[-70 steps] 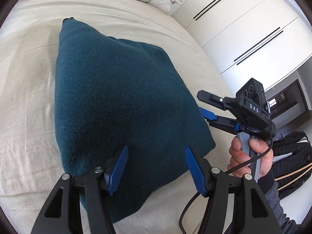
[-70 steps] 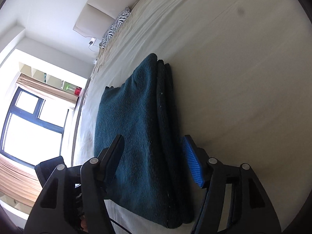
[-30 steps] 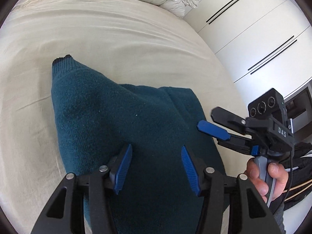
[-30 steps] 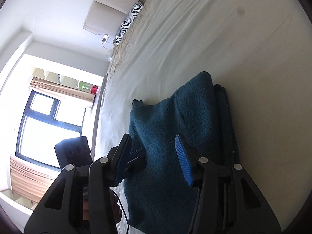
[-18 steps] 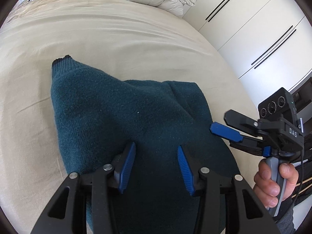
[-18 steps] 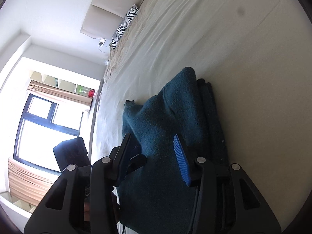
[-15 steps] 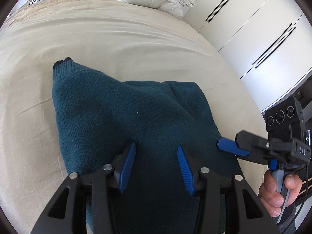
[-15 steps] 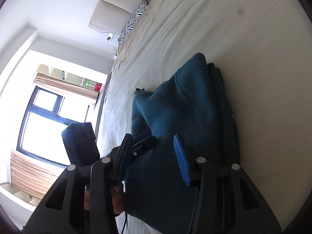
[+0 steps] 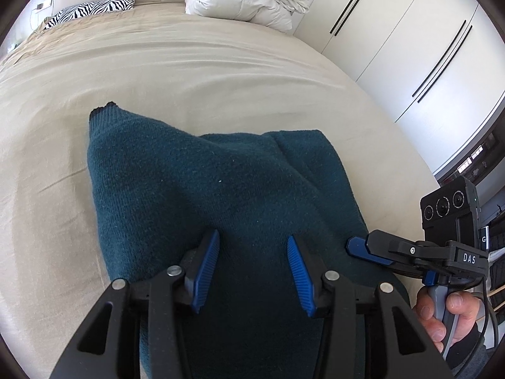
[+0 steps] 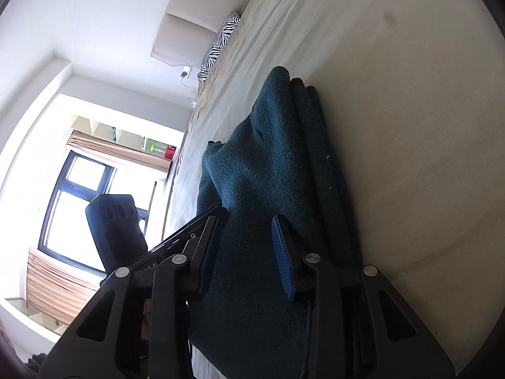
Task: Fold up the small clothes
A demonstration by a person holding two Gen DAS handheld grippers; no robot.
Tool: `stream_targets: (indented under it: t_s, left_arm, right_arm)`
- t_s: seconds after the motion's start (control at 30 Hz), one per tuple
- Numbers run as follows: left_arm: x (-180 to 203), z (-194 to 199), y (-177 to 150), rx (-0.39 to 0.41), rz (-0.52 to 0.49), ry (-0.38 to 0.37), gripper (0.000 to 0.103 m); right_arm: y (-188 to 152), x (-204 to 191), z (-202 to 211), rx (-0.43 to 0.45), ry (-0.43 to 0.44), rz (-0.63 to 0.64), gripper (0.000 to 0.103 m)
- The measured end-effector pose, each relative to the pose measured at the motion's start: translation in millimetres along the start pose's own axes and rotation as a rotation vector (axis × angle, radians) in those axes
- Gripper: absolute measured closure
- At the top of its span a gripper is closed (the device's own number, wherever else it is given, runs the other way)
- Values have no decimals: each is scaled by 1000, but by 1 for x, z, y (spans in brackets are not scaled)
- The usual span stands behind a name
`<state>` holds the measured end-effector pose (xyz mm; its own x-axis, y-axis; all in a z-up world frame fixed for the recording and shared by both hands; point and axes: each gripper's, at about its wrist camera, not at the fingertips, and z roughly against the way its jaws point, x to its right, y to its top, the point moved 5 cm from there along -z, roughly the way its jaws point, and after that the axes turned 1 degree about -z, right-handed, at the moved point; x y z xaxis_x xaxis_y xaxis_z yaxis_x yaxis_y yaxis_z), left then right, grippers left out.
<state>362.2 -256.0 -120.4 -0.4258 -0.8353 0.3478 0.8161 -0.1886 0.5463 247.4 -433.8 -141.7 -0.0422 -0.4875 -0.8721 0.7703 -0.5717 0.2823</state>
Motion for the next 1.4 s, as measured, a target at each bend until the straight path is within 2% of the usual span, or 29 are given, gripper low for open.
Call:
stream_targets:
  t_s: [0.17,0.23,0.27,0.3,0.37,0.4,0.5,0.57,0.67,0.77,0.83,0.93,0.97,1.0,1.17,1.27,1.33,1.4]
  left_arm:
    - [0,6,1,21,-15,-6,55]
    - [-2,20,-1,41,-6,-29,54]
    - [-5,30,-2,51,16,-42,53]
    - [-11,42,-4,67,46,-52,47]
    - [-27,66,-7,123,114,-58,35]
    - [-36,74,-10,140,148,-52,29]
    - [-64,75,-18,97,240,-48,27]
    - [-77,66,-25,46,287,-35,27]
    - [-82,50,-34,-25,356,-96,27]
    - [-72,41,-34,-51,351,-125,27]
    - [-64,34,-32,-73,330,-125,27]
    - [-53,25,-30,-97,291,-81,28]
    - [-51,22,-29,-103,285,-70,31]
    - [-49,21,-28,-110,279,-61,35]
    - [-38,28,-26,-105,205,1,51]
    - [-28,44,-28,-86,169,45,58]
    - [-20,64,-32,-59,138,75,59]
    - [-16,92,-40,-20,116,88,60]
  right_arm:
    - [-1,3,17,28,15,-18,69]
    - [0,-6,33,80,-7,-4,57]
    - [1,-11,44,108,-4,6,47]
    - [4,-12,59,134,-12,16,40]
    - [9,-15,74,153,-80,42,35]
    - [13,-13,77,141,-126,54,35]
    - [25,-2,73,84,-236,43,35]
    - [32,2,61,36,-234,25,35]
    - [37,2,34,-29,-236,12,35]
    - [33,3,-1,-129,-265,37,35]
    - [33,3,-18,-156,-291,70,35]
    - [35,0,-29,-175,-326,91,43]
    - [35,0,-32,-183,-364,110,54]
    - [33,-2,-34,-186,-402,135,60]
    - [10,-33,-38,-148,-620,358,78]
    - [-8,-68,-44,-116,-774,551,81]
    - [-23,-92,-43,-91,-808,625,82]
    - [-39,-117,-35,-66,-797,662,82]
